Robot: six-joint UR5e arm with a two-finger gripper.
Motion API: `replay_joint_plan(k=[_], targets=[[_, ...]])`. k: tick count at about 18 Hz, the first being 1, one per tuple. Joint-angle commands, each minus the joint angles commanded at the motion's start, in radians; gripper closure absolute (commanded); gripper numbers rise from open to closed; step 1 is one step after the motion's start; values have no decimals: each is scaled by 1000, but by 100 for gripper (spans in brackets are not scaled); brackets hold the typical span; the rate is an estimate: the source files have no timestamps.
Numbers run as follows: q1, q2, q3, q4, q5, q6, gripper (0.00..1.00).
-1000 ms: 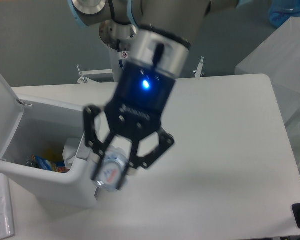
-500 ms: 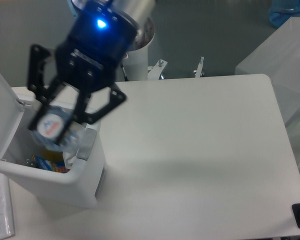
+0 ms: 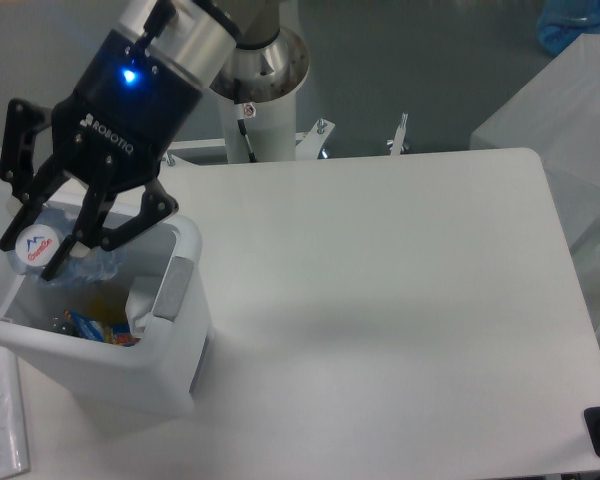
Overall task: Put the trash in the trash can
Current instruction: 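Lower the tube into the bin and open the gripper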
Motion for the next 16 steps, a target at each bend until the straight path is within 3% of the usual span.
replay_joint_plan(k=[4,7,8,9,10,13,16], targets=[[-2,-3,-55,6,2,109,82],[-2,-12,-77,38,3,135,56],[0,-18,-77,41,6,161,42],[0,-24,-75,41,5,202,11],[0,-28,-77,40,6,231,0],[17,-38,-83,40,12,246,0],[80,-41,-98,41,12,249,0]])
